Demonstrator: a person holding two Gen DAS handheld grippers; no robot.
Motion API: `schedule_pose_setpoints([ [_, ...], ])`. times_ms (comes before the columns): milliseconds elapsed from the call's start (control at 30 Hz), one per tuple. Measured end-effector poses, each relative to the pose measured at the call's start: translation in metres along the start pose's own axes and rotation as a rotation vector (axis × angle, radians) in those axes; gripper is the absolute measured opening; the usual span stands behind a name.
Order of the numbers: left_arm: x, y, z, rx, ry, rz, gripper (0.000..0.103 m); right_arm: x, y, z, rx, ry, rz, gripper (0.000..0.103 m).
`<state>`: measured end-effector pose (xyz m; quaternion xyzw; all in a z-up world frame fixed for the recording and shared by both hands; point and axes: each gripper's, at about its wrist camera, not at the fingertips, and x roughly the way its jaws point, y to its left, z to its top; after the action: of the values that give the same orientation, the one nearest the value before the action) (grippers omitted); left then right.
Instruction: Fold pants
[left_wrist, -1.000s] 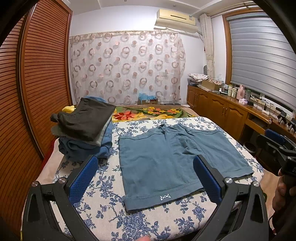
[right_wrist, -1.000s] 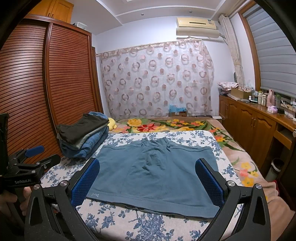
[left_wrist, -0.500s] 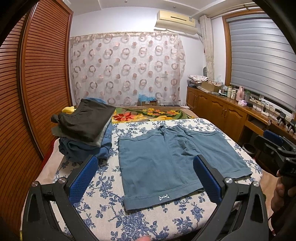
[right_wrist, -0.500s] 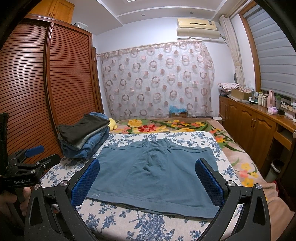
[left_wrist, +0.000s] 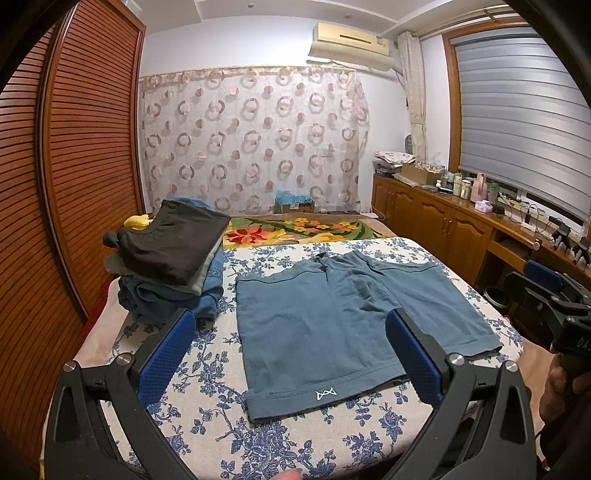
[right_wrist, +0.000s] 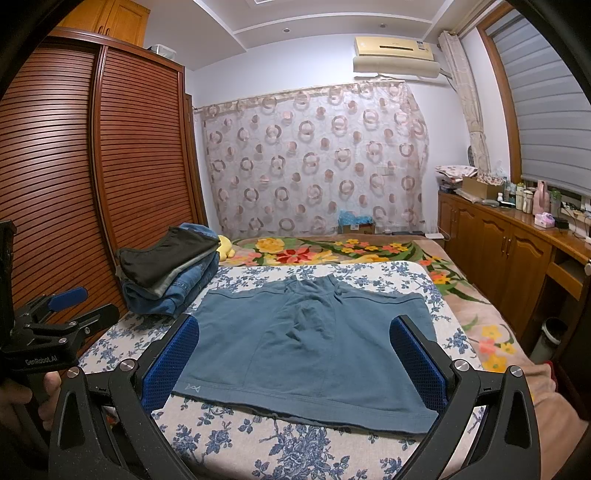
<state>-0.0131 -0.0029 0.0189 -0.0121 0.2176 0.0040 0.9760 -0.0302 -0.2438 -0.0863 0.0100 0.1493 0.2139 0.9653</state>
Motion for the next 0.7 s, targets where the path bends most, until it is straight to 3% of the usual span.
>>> schedule_pose_setpoints([
  [700,-0.0005,-0.0005,-0.0004,0.001,-0.002,0.0,0.103,-0.0004,0.0001,-0.0004,0.0,-0.001,0.001,0.103],
])
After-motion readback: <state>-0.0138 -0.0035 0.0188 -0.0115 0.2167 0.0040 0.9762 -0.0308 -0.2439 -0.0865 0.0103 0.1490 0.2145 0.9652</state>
